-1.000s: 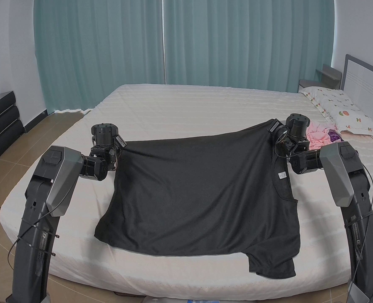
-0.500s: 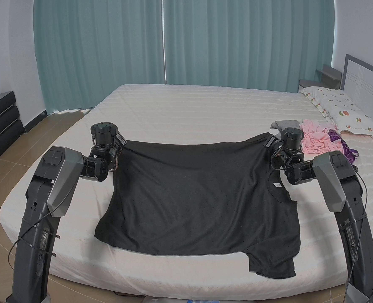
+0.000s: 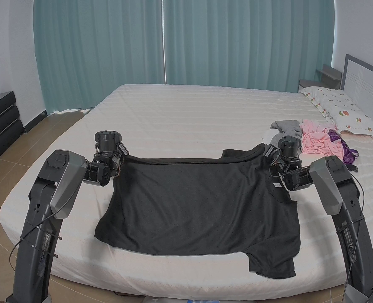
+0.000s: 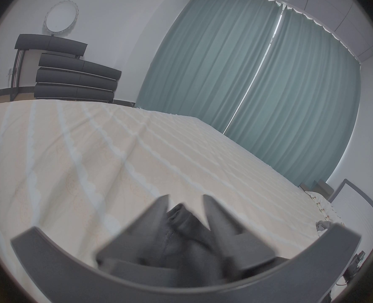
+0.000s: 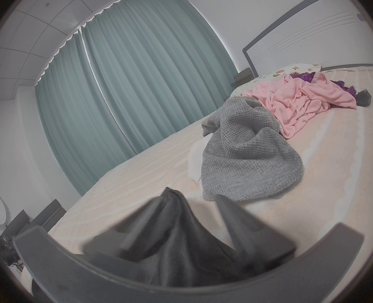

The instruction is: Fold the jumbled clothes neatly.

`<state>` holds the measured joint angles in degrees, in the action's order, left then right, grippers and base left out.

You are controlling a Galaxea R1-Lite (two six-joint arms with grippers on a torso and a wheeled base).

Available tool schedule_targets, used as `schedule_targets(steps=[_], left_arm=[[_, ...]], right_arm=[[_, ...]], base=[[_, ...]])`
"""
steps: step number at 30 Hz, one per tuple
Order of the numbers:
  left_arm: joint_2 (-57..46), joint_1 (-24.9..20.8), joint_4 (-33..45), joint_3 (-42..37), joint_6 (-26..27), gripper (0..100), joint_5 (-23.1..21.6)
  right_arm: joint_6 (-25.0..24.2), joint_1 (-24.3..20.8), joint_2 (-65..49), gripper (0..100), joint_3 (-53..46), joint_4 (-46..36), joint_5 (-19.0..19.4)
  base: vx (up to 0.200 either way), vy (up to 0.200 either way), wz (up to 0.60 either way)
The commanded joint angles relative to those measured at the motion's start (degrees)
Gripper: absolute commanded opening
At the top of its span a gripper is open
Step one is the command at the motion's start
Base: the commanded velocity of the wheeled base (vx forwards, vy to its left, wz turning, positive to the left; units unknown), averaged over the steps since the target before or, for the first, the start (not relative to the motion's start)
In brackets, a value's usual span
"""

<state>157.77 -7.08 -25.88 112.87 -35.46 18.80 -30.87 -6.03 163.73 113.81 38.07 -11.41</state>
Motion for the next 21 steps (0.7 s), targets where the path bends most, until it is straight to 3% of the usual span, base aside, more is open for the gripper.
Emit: schedule_targets(steps=[1,2,8,11,13,14,15,21], left_arm=[[-2.47,0.4,0.04,-2.39,-0.05,100,0.19],[-2.64,0.49,0.04,-2.57,-0.05,100,0.19],[-18.29,1.46,-1.54,-20.85,-1.28,100,-2.45],[-25.5,1.46,-3.39,-30.52,-4.35,100,-5.88],[-34.37,1.46,-4.44,-41.77,-7.6,100,-11.5],[-34.37,1.46,-4.44,-41.77,-7.6,100,-11.5],[-40.35,1.28,-4.79,-50.21,-7.87,100,-15.55],[-51.34,0.75,-8.57,-67.7,-8.31,100,-19.85]], right_arm=[[-0.25,-0.12,-3.95,100,-3.51,1.3,-0.1],[-0.25,-0.12,-4.21,100,-3.86,1.39,-0.1],[-0.07,0.85,-20.12,100,-27.59,7.9,1.65],[-0.33,0.85,-26.53,100,-37.79,8.95,3.85],[-0.6,0.67,-33.92,100,-49.12,10.62,7.1],[-0.6,0.67,-33.92,100,-49.12,10.62,7.1],[-0.6,0.41,-38.58,100,-56.95,10.97,9.74],[-2.97,0.94,-50.53,100,-73.82,11.67,14.75]], base=[[0.0,0.0,0.0],[0.0,0.0,0.0],[0.0,0.0,0.0],[0.0,0.0,0.0],[0.0,0.0,0.0],[0.0,0.0,0.0],[0.0,0.0,0.0],[0.0,0.0,0.0]])
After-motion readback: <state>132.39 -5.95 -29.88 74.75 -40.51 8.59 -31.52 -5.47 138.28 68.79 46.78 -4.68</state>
